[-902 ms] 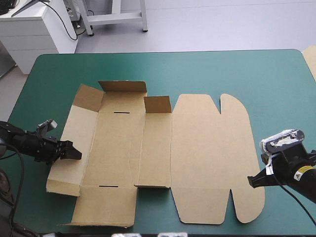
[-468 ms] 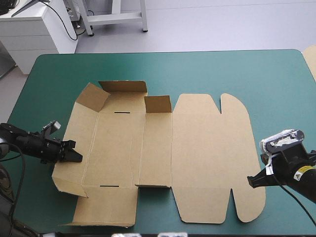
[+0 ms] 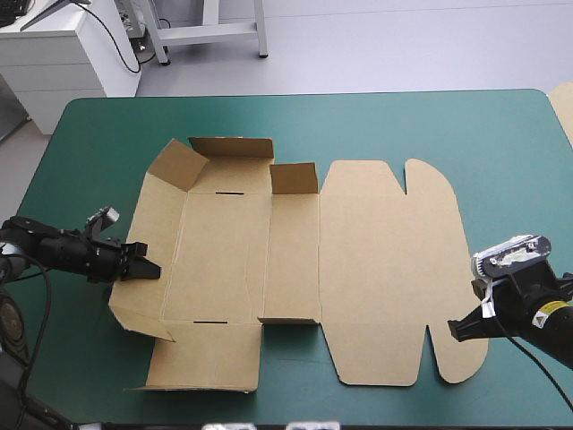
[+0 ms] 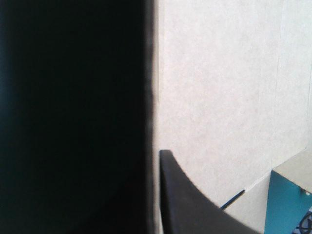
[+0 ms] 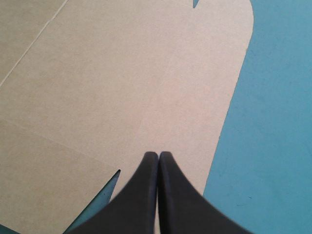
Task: Fold the box
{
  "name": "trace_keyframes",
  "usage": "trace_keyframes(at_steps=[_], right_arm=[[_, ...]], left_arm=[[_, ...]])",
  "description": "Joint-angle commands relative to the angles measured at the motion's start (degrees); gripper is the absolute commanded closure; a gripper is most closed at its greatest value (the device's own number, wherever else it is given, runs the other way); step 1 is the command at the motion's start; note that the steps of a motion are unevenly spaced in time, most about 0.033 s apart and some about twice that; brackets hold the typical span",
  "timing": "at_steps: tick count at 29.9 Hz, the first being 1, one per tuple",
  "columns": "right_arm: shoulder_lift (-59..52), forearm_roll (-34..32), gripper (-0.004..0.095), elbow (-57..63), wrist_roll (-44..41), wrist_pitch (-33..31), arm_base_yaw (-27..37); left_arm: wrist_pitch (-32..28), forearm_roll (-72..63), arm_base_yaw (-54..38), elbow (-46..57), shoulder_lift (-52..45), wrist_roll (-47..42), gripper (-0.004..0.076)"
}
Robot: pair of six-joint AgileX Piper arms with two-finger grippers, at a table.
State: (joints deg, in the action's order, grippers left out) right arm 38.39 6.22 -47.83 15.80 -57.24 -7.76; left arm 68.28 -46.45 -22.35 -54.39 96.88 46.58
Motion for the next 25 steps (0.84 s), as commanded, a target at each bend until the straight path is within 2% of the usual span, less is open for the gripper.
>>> trace_keyframes(at_steps=[1,9,14,17,21,25], right_arm=[[-0.06,0.59,0.0929,-1.42,0.29,2.95,0.33],[-0.06,-1.1,0.0929,-1.53,0.29,3.75,0.33],[-0.06,-1.1,0.0929,-1.53,-0.5,3.76,0.33],[-0.06,-1.1,0.0929,-1.53,-0.74,3.76,0.33],[-0.06,-1.1,0.0929,-1.53,-0.74,3.91,0.33],[-0.06,-1.1,0.0929,-1.53,-0.74,4.35,0.33]], left_arm=[[5.99,-3.57,3.89,-4.33,-2.79,-0.06,0.0729],[4.97,4.9,18.11,-22.2,-5.64,-5.16,0.0729],[1.43,18.15,28.78,-36.79,-5.51,-11.42,0.0729],[1.46,26.27,34.96,-44.22,-4.54,-12.9,0.0729],[-0.95,35.05,42.99,-50.27,-3.52,-13.92,0.0729],[-3.68,43.93,50.73,-51.5,-2.46,-13.92,0.0729]])
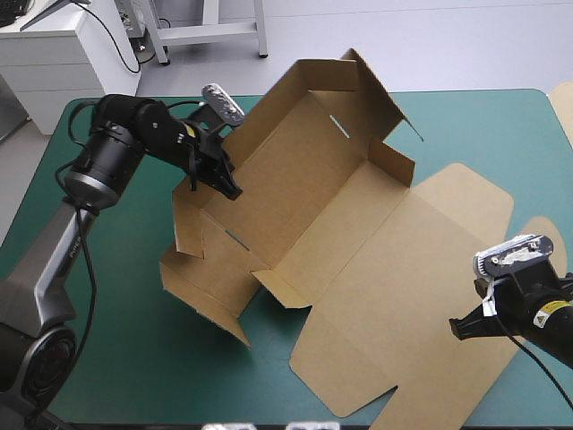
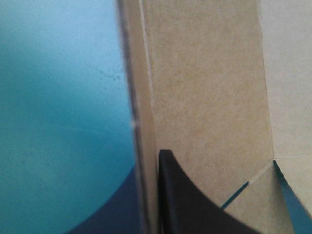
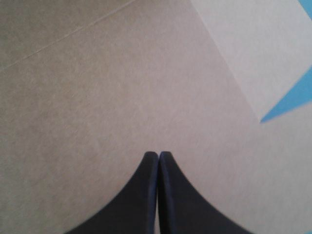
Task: Fold the box
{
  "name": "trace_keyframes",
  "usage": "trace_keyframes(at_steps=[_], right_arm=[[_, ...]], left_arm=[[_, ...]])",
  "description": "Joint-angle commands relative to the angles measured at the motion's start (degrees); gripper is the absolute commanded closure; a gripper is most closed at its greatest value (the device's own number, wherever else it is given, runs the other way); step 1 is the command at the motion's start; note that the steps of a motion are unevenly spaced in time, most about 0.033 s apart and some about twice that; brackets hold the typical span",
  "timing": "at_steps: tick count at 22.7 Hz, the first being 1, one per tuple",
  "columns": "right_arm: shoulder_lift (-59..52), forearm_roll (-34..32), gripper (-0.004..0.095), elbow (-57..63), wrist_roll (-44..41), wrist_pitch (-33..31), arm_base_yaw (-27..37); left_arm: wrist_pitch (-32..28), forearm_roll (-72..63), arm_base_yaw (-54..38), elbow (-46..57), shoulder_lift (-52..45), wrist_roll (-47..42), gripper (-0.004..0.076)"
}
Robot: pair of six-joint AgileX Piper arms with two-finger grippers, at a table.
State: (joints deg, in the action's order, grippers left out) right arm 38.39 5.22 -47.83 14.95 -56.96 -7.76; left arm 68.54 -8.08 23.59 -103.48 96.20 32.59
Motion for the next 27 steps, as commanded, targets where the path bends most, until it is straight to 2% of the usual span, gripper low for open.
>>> trace_keyframes(at_steps=[1,6,9,14,16,18,27], right_arm=[[-0.06,-0.1,0.0929,-1.53,0.11,4.44,0.33],[-0.06,0.01,0.0929,-1.53,-0.01,5.44,0.33],[-0.06,0.01,0.0929,-1.53,-0.57,7.16,0.33],[-0.06,-0.09,0.0929,-1.63,-0.82,7.65,0.33],[-0.06,-0.09,0.0929,-1.73,-0.97,7.87,0.33],[-0.06,-0.09,0.0929,-1.73,-0.97,8.65,0.33],[-0.06,0.4,0.0929,-3.19,-3.95,10.85,0.33]], left_arm=[[-4.36,8.41,6.79,-2.42,-1.35,0.06,0.0729],[-8.19,25.91,17.21,-2.42,1.05,-2.67,0.0731],[-12.91,35.91,22.83,-1.01,1.95,-2.88,0.0731],[-18.29,39.4,26.97,-0.65,1.15,0.36,0.0731],[-20.06,43.88,29.0,-0.27,0.45,-1.32,0.0731],[-19.21,48.33,30.14,0.07,-0.06,-4.78,0.0731],[-21.41,53.19,30.14,11.04,-4.86,-5.57,0.0731]])
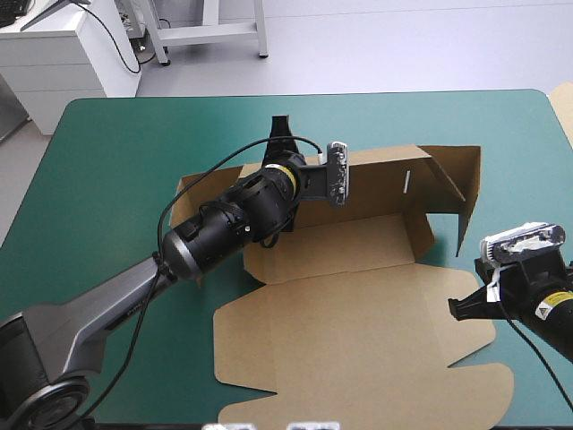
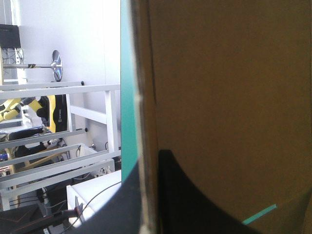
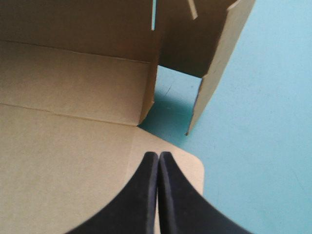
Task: Fold the box
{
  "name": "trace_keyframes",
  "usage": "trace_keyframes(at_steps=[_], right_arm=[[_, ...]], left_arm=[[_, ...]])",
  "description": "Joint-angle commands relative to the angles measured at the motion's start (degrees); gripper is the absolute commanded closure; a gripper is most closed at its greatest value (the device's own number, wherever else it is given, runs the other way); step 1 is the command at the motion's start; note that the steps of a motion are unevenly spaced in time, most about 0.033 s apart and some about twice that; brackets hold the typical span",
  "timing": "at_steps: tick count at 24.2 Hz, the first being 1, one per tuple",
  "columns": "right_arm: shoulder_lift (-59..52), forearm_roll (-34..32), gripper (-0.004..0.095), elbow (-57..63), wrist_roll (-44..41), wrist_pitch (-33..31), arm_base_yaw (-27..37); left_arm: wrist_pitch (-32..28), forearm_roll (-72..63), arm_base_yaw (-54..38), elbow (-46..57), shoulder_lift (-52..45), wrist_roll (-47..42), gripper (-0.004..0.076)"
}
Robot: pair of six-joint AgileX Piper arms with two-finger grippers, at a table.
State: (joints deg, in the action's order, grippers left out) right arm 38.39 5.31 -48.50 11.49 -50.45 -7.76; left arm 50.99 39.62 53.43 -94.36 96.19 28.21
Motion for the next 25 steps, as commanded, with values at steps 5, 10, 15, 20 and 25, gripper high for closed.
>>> trace_keyframes(at_steps=[5,10,15,20,25], right_arm=[[-0.06,0.3,0.0929,-3.85,-2.3,5.8,0.33],[-0.06,0.43,0.0929,-5.25,-2.63,6.35,0.33],[0.04,0.43,0.0929,-5.9,-5.4,8.79,0.33],[0.04,0.43,0.0929,-6.14,-6.89,13.86,0.33],[6.82,0.22,0.0929,-13.43,-6.78,9.18,0.33]], left_arm=[[-9.79,10.73,0.3,10.14,-8.42,-8.32,0.0731],[-15.88,17.02,0.3,18.24,-12.16,-12.59,0.0731],[-16.92,24.63,0.3,22.69,-12.95,-21.96,0.0731],[-19.01,27.34,0.3,27.84,-12.95,-24.45,0.0731],[-20.99,32.14,0.3,32.04,-12.95,-30.82,0.0731]])
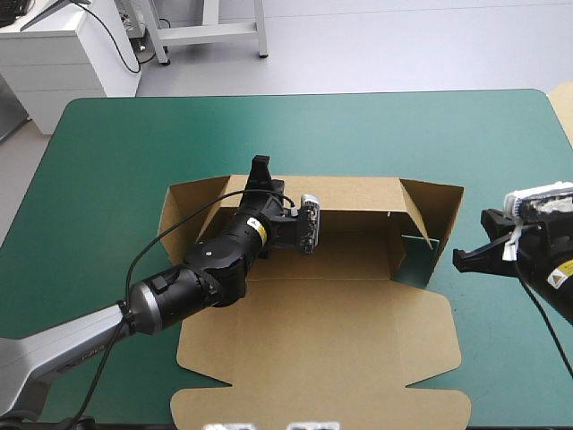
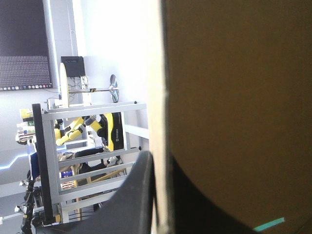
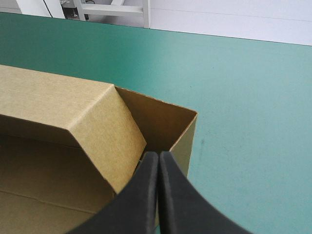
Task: Fold the box
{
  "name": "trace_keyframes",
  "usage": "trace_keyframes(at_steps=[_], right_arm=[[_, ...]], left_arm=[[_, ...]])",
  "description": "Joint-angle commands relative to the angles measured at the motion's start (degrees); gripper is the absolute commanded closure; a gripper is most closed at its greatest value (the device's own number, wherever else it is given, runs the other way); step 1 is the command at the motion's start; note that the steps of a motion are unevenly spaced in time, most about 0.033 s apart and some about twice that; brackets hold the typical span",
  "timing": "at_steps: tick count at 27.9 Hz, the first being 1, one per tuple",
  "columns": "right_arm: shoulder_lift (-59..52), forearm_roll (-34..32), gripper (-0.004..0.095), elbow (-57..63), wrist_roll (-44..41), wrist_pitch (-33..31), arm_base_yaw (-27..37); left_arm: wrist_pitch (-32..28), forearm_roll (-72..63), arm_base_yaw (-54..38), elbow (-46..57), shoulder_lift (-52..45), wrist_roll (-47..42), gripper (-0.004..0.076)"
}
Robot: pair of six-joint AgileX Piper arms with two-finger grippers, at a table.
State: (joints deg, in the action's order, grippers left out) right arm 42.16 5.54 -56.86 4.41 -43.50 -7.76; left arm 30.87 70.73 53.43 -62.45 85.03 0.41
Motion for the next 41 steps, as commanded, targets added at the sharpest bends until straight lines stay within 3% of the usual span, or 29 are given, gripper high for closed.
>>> trace_keyframes(at_steps=[1,6,18,25,34,41], right_arm=[[4.57,-0.01,0.0929,-6.84,0.56,1.48,0.33],[19.04,1.28,0.0929,-21.17,0.56,-4.6,0.33],[40.77,3.53,0.0929,-35.55,0.92,-14.01,0.33],[48.16,4.32,0.0929,-43.5,0.47,-18.99,0.33],[53.83,4.73,0.0929,-45.27,0.58,-27.75,0.33],[53.84,4.62,0.0929,-45.01,0.71,-27.87,0.33]], left_arm=[[-1.27,1.48,0.3,0.58,-1.79,-3.63,0.0731],[-0.72,3.99,0.18,2.7,-1.79,-9.19,0.0731],[-0.61,6.03,0.18,2.7,-1.79,-11.5,0.0731],[-0.72,6.03,0.18,2.7,-1.79,-11.39,0.0731],[-0.61,6.03,0.18,2.7,-1.79,-11.39,0.0731],[2.01,5.36,0.18,2.7,-1.44,-11.39,0.0731]])
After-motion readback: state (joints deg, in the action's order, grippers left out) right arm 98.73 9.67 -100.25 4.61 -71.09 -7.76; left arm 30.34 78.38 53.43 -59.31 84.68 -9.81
